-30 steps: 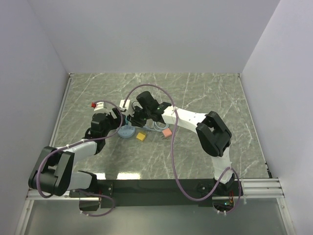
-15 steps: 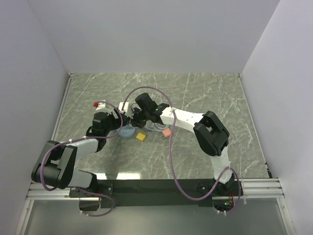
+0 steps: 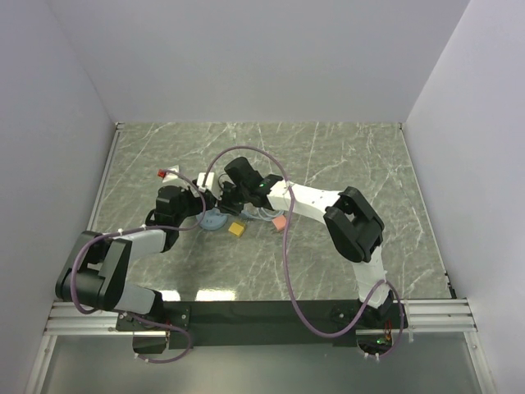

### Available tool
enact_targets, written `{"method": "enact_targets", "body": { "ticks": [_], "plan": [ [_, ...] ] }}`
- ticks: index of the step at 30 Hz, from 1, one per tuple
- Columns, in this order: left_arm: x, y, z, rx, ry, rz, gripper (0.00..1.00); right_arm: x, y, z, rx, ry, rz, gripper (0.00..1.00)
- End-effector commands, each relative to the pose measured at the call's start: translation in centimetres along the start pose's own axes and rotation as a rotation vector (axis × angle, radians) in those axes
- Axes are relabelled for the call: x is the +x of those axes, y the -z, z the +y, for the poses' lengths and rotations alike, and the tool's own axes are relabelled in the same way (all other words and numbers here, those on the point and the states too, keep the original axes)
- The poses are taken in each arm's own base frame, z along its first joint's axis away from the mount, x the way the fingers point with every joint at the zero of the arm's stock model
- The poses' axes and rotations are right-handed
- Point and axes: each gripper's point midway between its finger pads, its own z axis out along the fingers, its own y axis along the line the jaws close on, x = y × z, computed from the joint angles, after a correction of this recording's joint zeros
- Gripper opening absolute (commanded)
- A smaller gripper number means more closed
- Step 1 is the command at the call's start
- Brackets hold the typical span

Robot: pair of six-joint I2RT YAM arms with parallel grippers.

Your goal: Insert the plug

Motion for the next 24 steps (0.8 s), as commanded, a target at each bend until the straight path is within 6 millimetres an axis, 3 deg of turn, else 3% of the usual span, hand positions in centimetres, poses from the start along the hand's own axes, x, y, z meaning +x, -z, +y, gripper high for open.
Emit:
{"method": "enact_targets", "body": {
  "ticks": [1, 16, 24],
  "plan": [
    [-0.8, -0.6, -1.8, 0.073, -0.020, 0.001, 0.88, -2.3, -0.2, 1.7, -0.028, 0.068, -0.051, 0.00],
    [-0.6, -1.0, -1.9, 0.078, -0.027, 0.017, 0.88, -1.7, -0.9, 2.7, -0.045, 0.064, 0.006, 0.00],
    [-0.6, -0.9, -1.9, 0.078, -0.029, 0.014, 0.88, -2.1, 0.1, 3.6, -0.048, 0.049, 0.001, 0.00]
  ]
}}
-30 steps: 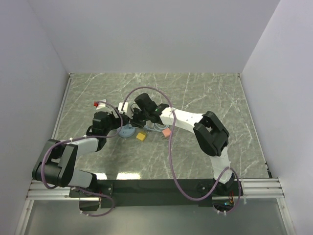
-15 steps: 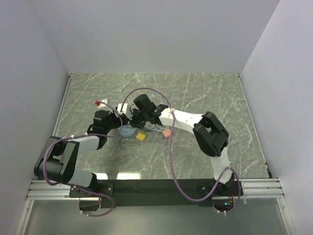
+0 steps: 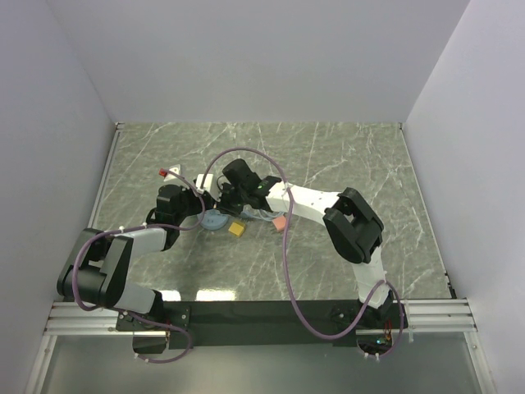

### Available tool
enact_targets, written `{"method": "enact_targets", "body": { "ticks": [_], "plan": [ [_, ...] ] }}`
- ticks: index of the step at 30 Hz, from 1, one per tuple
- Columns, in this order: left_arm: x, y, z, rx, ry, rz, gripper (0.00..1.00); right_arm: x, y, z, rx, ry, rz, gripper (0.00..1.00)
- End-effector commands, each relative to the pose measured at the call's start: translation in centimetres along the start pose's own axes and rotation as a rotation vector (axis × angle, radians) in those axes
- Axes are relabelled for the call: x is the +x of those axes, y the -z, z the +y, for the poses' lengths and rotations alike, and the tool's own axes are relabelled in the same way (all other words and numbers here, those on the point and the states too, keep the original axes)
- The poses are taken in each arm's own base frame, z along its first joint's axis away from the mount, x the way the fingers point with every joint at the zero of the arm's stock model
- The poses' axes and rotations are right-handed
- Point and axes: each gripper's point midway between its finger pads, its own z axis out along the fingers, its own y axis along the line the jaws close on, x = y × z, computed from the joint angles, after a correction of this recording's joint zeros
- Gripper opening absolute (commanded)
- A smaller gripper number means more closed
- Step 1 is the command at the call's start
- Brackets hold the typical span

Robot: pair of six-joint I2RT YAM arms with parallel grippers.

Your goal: Insert the plug

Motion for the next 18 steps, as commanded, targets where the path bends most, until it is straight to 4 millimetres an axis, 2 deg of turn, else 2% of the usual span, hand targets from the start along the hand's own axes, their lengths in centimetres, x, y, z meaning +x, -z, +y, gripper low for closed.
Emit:
{"method": "enact_targets", "body": {
  "ticks": [1, 4, 10, 18],
  "plan": [
    [-0.8, -0.5, -1.4, 0.052, -0.028, -0.004, 0.88, -2.1, 0.3, 3.3, -0.067, 0.051, -0.021, 0.00],
    [-0.9, -0.3, -1.5, 0.055, -0.030, -0.007, 0.88, -2.1, 0.4, 3.1, -0.039, 0.037, -0.015, 0.00],
    [-0.8, -0.1, -1.5, 0.061, -0.034, -0.009, 0.88, -3.6, 1.6, 0.8, 0.104, -0.003, -0.068, 0.00],
    [-0.8, 0.0, -1.6, 0.069, -0.044, -0.009, 0.88, -5.2, 2.7, 1.5, 0.072, -0.003, -0.127, 0.00]
  ]
}}
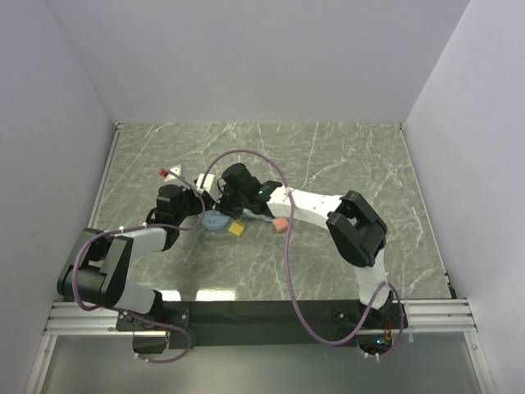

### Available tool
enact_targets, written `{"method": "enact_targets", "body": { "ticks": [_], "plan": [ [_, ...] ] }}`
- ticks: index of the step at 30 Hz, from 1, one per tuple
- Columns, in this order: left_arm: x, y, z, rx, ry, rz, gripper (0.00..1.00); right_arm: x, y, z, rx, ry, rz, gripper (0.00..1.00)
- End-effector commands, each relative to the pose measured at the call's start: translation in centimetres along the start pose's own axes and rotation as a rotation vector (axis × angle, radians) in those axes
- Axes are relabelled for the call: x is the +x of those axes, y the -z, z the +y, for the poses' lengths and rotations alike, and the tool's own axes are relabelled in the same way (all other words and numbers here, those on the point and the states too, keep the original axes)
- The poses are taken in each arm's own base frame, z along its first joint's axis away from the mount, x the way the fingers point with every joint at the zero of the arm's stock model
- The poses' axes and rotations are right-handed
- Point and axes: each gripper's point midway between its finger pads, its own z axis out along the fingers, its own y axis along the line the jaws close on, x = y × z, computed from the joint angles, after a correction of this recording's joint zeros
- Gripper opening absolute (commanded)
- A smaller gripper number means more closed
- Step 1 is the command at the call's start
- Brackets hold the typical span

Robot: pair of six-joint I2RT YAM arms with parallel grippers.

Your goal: Insert the plug

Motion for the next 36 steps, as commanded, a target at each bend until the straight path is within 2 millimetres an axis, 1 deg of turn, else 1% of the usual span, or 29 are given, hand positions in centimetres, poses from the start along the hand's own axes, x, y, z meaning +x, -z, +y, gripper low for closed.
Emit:
{"method": "enact_targets", "body": {
  "ticks": [1, 4, 11, 14, 18, 22, 26, 27, 28, 29, 30, 36],
  "plan": [
    [-0.9, -0.1, -1.3, 0.052, -0.041, -0.016, 0.88, -5.0, 2.2, 1.2, -0.012, 0.061, -0.141, 0.00],
    [-0.9, -0.1, -1.4, 0.056, -0.043, -0.016, 0.88, -5.4, 2.5, 1.3, -0.016, 0.065, -0.153, 0.00],
    [-0.8, 0.0, -1.5, 0.060, -0.047, -0.011, 0.88, -4.7, 2.3, 1.3, -0.021, 0.103, -0.131, 0.00],
    [-0.9, 0.0, -1.5, 0.062, -0.046, -0.011, 0.88, -4.1, 1.9, 1.4, -0.036, 0.109, -0.112, 0.00],
    [-0.8, 0.0, -1.5, 0.062, -0.046, -0.009, 0.88, -4.0, 1.4, 1.1, -0.035, 0.115, -0.097, 0.00],
    [-0.6, -0.1, -1.5, 0.062, -0.048, -0.002, 0.88, -3.7, 1.3, 1.2, -0.050, 0.116, -0.092, 0.00],
    [-0.6, -0.1, -1.5, 0.063, -0.048, -0.001, 0.88, -3.3, 0.6, 1.4, -0.060, 0.119, -0.082, 0.00],
    [-0.7, -0.1, -1.5, 0.063, -0.048, -0.001, 0.88, -3.4, 0.5, 1.3, -0.060, 0.122, -0.082, 0.00],
    [-0.6, -0.1, -1.5, 0.063, -0.048, 0.000, 0.88, -3.1, 0.4, 1.4, -0.066, 0.122, -0.067, 0.00],
    [-0.6, -0.1, -1.5, 0.063, -0.049, 0.000, 0.88, -2.7, 0.1, 1.3, -0.065, 0.120, -0.055, 0.00],
    [-0.7, -0.1, -1.5, 0.063, -0.048, -0.001, 0.88, -2.8, 0.0, 1.2, -0.062, 0.121, -0.053, 0.00],
    [-0.6, -0.1, -1.5, 0.063, -0.049, 0.000, 0.88, -2.3, 0.0, 0.6, -0.029, 0.124, -0.032, 0.00]
  ]
}}
